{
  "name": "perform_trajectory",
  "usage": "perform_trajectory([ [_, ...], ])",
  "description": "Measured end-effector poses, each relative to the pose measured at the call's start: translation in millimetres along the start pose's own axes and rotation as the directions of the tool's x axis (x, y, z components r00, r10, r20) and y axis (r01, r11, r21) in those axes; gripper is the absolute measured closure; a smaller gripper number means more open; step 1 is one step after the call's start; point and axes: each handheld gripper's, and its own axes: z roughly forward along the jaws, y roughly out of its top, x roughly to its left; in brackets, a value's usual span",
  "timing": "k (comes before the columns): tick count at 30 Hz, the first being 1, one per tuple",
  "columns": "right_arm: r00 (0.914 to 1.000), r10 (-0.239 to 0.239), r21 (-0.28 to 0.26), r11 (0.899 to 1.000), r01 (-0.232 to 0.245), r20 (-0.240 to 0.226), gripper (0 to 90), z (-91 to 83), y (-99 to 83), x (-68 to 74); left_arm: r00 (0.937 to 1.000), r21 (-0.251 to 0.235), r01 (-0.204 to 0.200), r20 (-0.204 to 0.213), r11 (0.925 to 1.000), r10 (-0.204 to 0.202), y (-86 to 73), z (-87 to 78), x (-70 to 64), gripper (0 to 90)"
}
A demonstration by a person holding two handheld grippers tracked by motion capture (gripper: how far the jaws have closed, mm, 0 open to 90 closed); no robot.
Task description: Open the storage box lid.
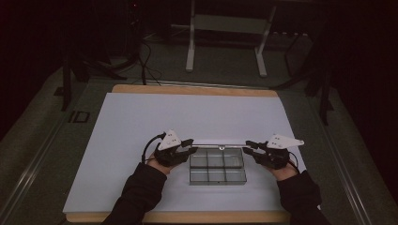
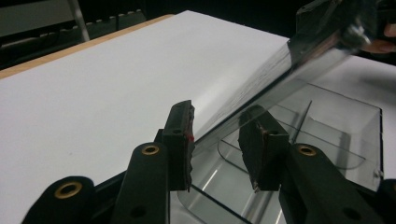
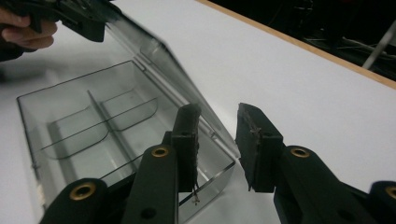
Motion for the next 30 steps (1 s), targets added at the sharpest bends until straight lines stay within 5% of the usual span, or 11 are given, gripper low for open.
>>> perform_trajectory([
  [15, 0.9989, 0.003, -0.012, 1.000, -0.003, 0.046, 77.6, 10.1, 12.5, -6.3, 0.9976, -0.011, 0.018, -0.067, 0.9998, -0.019, 2.9, 12.3, 5.4, 71.9],
  [30, 0.9937, 0.075, -0.024, 0.997, -0.074, 0.083, 77.4, 25.2, 12.9, -14.4, 0.9940, -0.004, 0.042, -0.101, 0.9991, -0.042, -3.0, 23.4, 11.7, 74.3],
])
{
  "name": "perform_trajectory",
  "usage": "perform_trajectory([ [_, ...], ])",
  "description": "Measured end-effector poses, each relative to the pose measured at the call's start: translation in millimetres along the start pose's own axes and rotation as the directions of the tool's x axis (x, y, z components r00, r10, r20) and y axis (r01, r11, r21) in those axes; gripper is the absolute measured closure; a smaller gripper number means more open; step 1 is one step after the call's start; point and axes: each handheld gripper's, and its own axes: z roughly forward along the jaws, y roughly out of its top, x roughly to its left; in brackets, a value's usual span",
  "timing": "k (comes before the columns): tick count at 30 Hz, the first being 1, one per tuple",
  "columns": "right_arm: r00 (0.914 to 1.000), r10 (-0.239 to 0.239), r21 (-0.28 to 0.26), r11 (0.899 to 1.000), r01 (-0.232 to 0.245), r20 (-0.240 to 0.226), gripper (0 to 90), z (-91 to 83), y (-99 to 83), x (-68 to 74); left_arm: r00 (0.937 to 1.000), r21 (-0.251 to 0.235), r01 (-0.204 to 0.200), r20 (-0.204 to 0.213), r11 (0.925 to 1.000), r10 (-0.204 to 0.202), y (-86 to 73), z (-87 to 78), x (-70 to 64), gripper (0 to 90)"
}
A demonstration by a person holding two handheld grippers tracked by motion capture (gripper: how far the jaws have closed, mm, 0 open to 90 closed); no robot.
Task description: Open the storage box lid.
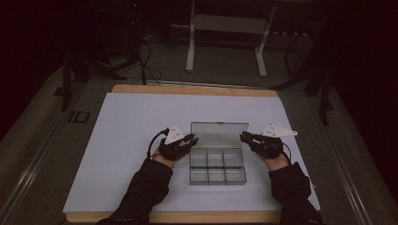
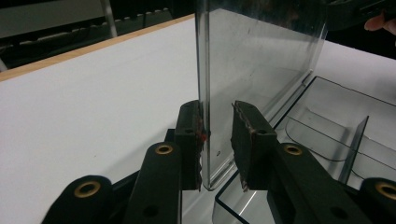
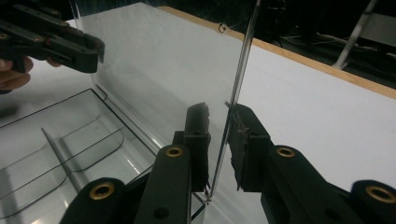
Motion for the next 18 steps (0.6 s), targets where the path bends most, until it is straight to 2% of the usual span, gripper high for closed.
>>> perform_trajectory([
  [10, 0.9994, 0.019, 0.030, 0.999, -0.020, 0.029, 74.5, 11.0, -2.7, -1.1, 0.9995, -0.004, 0.022, -0.021, 0.9998, -0.022, -2.9, 3.6, 2.6, 74.6],
  [18, 0.9982, 0.041, 0.051, 0.998, -0.043, 0.043, 74.0, 17.9, -9.6, -2.1, 0.9985, 0.016, 0.051, -0.022, 0.9986, -0.051, -8.3, 6.3, 4.7, 74.7],
])
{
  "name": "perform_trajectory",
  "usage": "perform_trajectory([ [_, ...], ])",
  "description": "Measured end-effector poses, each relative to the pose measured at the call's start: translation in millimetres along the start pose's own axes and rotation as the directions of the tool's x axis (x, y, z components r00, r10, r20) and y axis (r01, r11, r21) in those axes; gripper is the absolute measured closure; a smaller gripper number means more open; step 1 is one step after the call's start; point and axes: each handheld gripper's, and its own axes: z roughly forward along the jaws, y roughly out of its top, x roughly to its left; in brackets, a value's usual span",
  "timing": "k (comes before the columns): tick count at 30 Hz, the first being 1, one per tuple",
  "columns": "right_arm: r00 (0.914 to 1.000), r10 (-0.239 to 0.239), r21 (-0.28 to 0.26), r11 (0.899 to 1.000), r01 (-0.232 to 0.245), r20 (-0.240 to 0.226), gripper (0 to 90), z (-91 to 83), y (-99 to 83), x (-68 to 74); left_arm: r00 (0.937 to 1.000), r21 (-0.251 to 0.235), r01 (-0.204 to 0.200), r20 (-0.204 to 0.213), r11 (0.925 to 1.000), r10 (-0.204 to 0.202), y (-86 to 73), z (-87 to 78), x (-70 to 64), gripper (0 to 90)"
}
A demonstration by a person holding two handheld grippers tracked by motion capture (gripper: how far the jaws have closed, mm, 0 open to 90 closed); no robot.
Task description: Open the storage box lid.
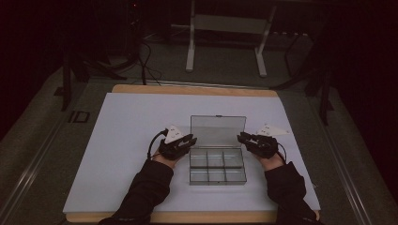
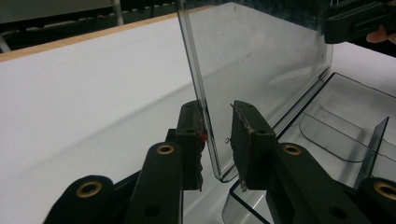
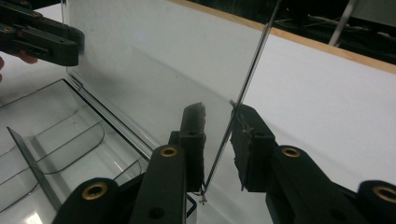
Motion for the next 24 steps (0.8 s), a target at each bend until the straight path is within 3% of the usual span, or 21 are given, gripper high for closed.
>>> perform_trajectory([
  [10, 0.9996, 0.025, 0.014, 1.000, -0.025, 0.012, 72.3, 3.7, -3.5, 0.7, 0.9997, 0.005, 0.025, -0.003, 0.9997, -0.025, -1.3, 1.8, 1.7, 73.5],
  [18, 0.9986, 0.049, 0.048, 0.998, -0.050, 0.021, 69.3, 8.6, -8.7, -0.3, 0.9984, 0.044, 0.057, -0.004, 0.9974, -0.057, -3.1, 7.7, 3.6, 66.7],
  [24, 0.9961, 0.088, 0.069, 0.994, -0.088, 0.012, 67.5, 10.5, -12.1, -2.7, 0.9949, 0.053, 0.099, 0.014, 0.9936, -0.100, -3.8, 10.4, 6.7, 63.6],
])
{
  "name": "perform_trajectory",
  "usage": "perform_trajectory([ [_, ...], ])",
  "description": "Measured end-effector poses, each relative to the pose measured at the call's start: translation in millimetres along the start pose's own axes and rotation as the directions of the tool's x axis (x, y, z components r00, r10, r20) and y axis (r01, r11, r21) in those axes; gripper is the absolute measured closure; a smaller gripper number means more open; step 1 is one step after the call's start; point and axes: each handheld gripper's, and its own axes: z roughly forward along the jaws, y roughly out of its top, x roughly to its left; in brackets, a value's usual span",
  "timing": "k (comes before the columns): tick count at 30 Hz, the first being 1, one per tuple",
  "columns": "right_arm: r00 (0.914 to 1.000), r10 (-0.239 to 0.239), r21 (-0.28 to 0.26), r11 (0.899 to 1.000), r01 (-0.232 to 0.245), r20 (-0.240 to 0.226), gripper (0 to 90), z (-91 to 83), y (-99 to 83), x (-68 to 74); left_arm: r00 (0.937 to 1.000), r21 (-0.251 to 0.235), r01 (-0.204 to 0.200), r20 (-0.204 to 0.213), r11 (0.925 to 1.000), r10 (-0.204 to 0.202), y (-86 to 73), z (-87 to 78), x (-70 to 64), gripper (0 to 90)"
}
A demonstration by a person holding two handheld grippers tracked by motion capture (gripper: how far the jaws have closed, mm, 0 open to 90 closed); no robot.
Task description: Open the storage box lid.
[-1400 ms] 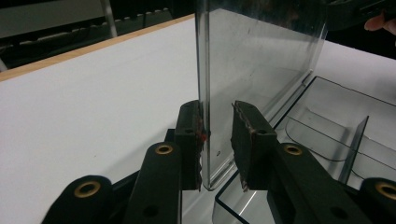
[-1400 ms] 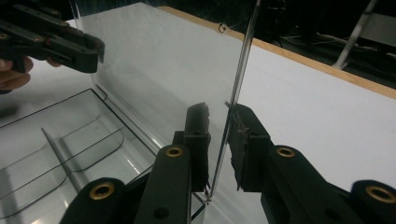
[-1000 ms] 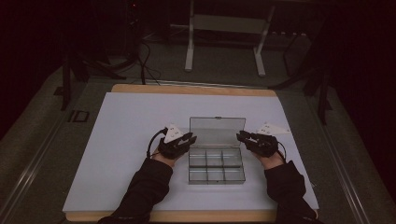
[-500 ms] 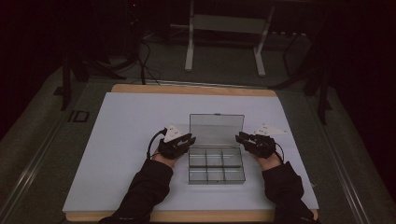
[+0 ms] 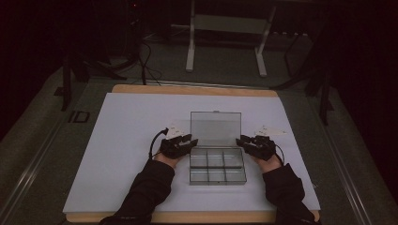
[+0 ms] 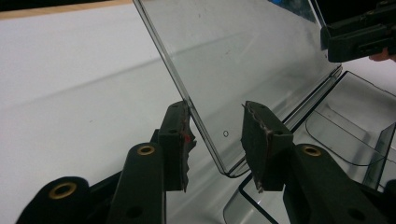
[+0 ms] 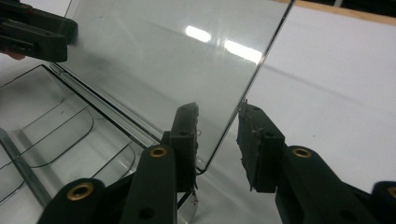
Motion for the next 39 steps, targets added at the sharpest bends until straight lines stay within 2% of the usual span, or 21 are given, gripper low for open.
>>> perform_trajectory([
  [2, 0.9999, 0.010, 0.012, 1.000, -0.010, -0.011, 66.0, 1.0, -0.5, -0.4, 0.9999, 0.008, 0.013, 0.004, 0.9999, -0.013, 0.0, 0.4, 0.4, 63.3],
  [8, 0.9998, 0.019, 0.019, 1.000, -0.019, -0.008, 64.8, 1.6, -0.8, 1.3, 0.9998, 0.011, 0.017, 0.006, 0.9998, -0.017, -0.2, 0.5, 0.5, 63.1],
  [12, 0.9996, 0.027, 0.027, 0.999, -0.027, -0.006, 63.6, 2.1, -1.0, 1.3, 0.9990, 0.018, 0.035, 0.029, 0.9992, -0.035, -1.0, 2.1, 3.1, 61.4],
  [15, 0.9997, 0.025, 0.030, 0.999, -0.025, -0.002, 63.5, 2.2, -0.6, 1.8, 0.9994, 0.018, 0.028, 0.021, 0.9995, -0.028, -0.6, 2.1, 1.8, 61.2],
  [21, 0.9990, 0.045, 0.043, 0.998, -0.045, 0.004, 62.0, 3.1, 0.3, 1.5, 0.9977, 0.030, 0.062, 0.026, 0.9976, -0.063, -0.3, 3.2, 4.1, 59.3],
  [24, 0.9990, 0.042, 0.041, 0.998, -0.042, 0.015, 62.0, 3.3, 0.2, 2.8, 0.9979, 0.030, 0.059, 0.024, 0.9978, -0.060, -0.5, 3.6, 4.5, 58.2],
  [32, 0.9985, 0.045, 0.062, 0.997, -0.047, 0.032, 60.4, 4.5, 2.8, 4.7, 0.9954, 0.044, 0.087, 0.036, 0.9952, -0.089, 0.5, 5.2, 6.6, 56.4],
  [39, 0.9980, 0.048, 0.065, 0.997, -0.051, 0.040, 59.3, 5.8, 3.4, 5.9, 0.9945, 0.062, 0.099, 0.029, 0.9932, -0.100, 2.9, 7.2, 6.5, 53.8],
])
